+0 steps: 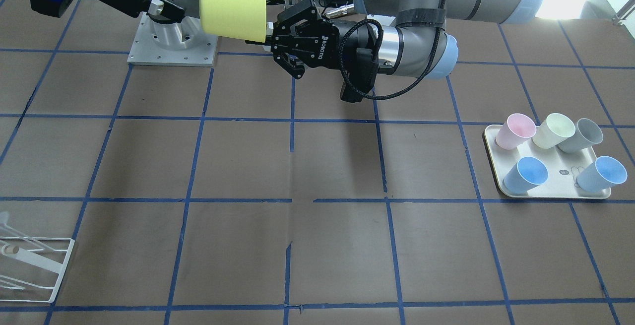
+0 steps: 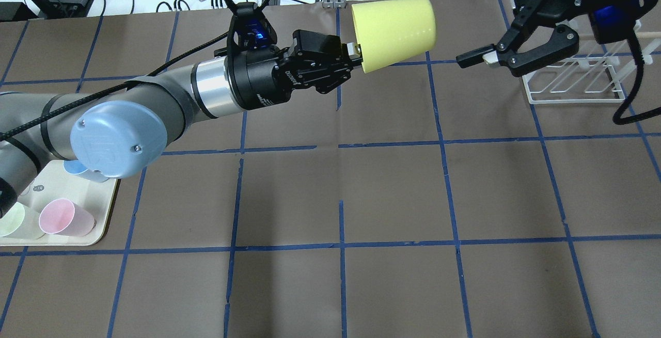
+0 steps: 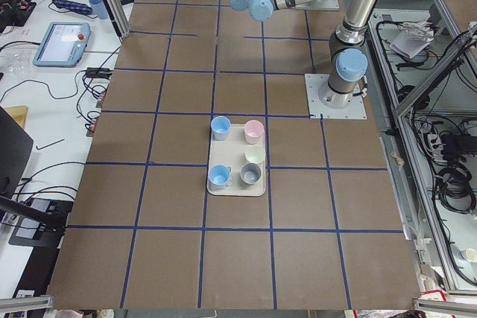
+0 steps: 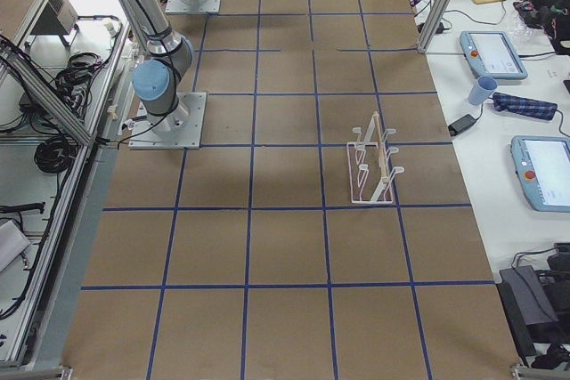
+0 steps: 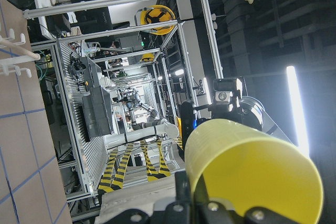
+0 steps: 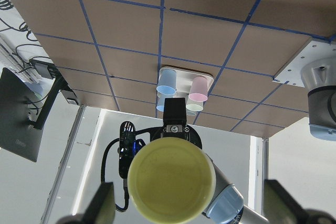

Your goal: Transfer IKEA cup to right arm and place on rack

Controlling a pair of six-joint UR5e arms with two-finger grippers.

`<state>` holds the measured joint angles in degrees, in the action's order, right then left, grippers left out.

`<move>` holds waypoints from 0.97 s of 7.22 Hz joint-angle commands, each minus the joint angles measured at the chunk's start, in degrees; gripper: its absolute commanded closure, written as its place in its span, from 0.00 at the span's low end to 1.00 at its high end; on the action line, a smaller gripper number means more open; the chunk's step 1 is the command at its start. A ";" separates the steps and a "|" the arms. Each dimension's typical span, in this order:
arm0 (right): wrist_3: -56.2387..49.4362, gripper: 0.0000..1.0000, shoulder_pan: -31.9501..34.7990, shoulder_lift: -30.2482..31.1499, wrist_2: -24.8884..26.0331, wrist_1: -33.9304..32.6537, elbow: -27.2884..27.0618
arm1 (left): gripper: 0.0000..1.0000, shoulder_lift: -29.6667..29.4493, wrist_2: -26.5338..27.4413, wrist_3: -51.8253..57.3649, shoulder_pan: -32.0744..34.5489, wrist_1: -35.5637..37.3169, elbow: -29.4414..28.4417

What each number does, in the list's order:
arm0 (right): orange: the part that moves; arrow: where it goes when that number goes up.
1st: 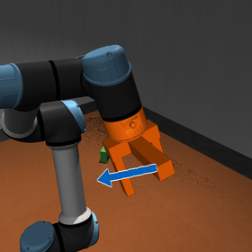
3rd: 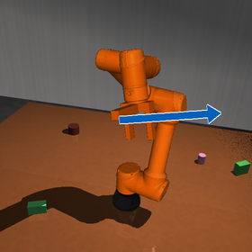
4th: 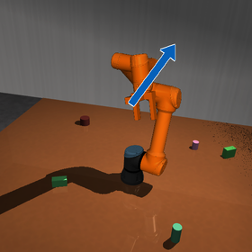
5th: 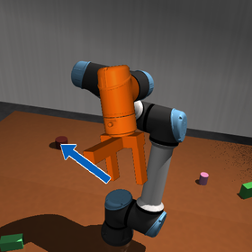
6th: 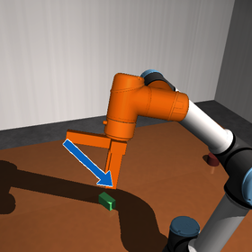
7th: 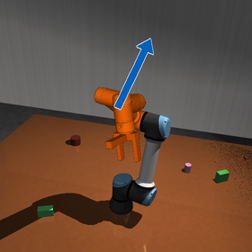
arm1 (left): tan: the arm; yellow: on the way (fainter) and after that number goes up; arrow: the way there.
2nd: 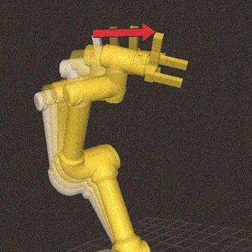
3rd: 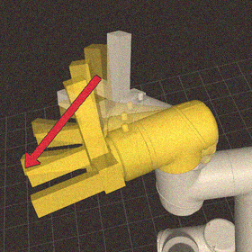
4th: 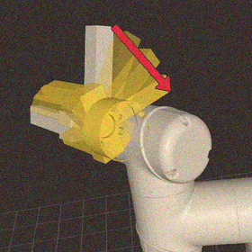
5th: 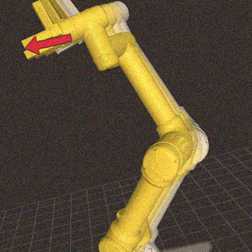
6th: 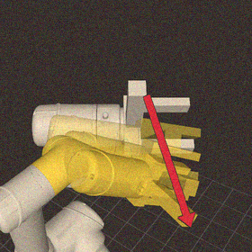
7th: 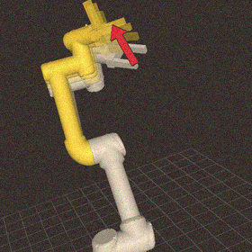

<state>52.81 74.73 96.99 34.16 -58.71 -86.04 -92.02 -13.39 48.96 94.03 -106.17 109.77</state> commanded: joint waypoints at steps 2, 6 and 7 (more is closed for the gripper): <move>0.10 0.00 1.20 -0.13 0.03 -0.71 -0.19 | 1.00 -0.01 -0.06 0.00 -0.07 0.00 0.00; 0.45 0.00 3.75 -1.18 -0.14 -2.20 -0.27 | 1.00 -0.01 -0.06 0.00 0.02 0.00 0.00; 0.53 0.00 3.84 -1.27 -0.06 -2.64 -0.36 | 1.00 -0.01 0.03 0.00 0.02 0.00 0.00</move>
<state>53.28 78.24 95.94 34.06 -60.87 -86.35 -92.02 -13.40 48.96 94.04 -106.17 109.78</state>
